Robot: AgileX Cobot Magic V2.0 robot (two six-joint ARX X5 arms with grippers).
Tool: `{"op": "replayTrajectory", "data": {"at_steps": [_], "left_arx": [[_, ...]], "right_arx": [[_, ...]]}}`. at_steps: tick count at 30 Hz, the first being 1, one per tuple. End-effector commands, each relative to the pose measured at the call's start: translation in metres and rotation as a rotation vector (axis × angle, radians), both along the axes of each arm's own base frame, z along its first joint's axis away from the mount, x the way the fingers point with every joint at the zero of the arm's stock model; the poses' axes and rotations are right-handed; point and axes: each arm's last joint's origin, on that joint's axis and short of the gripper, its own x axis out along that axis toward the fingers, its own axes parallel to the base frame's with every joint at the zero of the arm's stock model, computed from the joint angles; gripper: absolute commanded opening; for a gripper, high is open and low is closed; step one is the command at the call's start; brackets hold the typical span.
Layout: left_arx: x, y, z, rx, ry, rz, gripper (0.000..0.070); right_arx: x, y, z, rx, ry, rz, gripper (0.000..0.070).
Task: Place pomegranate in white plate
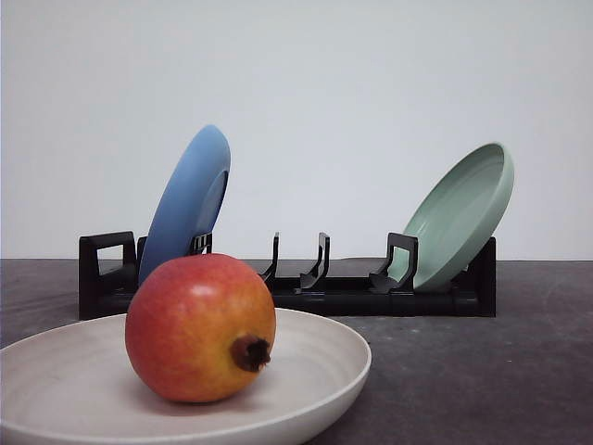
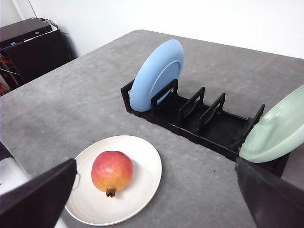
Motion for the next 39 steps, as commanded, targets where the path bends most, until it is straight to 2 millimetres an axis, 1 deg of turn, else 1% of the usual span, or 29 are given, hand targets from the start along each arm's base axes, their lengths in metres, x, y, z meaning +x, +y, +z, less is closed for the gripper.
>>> {"op": "replayTrajectory", "data": {"at_steps": [1, 2, 3, 4, 5, 6, 7, 9, 22, 39], "left_arx": [[0.0002, -0.0007, 0.0039, 0.001, -0.034, -0.013, 0.0556], [0.0002, -0.0009, 0.0045, -0.002, -0.038, -0.014, 0.0554], [0.0003, -0.0009, 0.0046, -0.002, -0.04, -0.014, 0.0535], [0.0002, -0.0009, 0.0044, 0.001, -0.04, -0.015, 0.0465], [0.0002, -0.0008, 0.0041, 0.01, -0.044, -0.017, 0.0277], [0.0002, -0.0007, 0.0038, 0.023, -0.052, -0.021, 0.0074], [0.0002, -0.0006, 0.0036, 0.029, -0.055, -0.022, 0.0022], [0.0002, -0.0007, 0.0038, 0.026, -0.055, -0.022, 0.0], [0.0001, 0.0002, 0.0075, -0.003, -0.056, -0.022, 0.0], [-0.0002, 0.0026, 0.0044, 0.0, -0.055, -0.021, 0.0]], "right_arx": [[0.0002, 0.0009, 0.0025, 0.014, -0.004, 0.005, 0.07], [0.0002, 0.0009, 0.0026, 0.014, -0.004, 0.005, 0.07], [0.0001, 0.0009, 0.0025, 0.013, -0.004, 0.005, 0.0689], [0.0001, 0.0008, 0.0023, 0.011, -0.002, 0.005, 0.0571], [0.0, 0.0007, 0.0017, 0.006, 0.002, 0.006, 0.0271], [-0.0002, 0.0005, 0.0009, -0.003, 0.004, 0.006, 0.0057], [-0.0001, 0.0004, 0.0004, -0.008, 0.005, 0.002, 0.003], [0.0002, 0.0002, 0.0004, -0.013, 0.001, -0.01, 0.0], [0.0004, 0.0001, 0.0012, -0.007, -0.007, -0.017, 0.0], [0.0004, 0.0, 0.0012, -0.007, -0.006, -0.017, 0.0]]}}
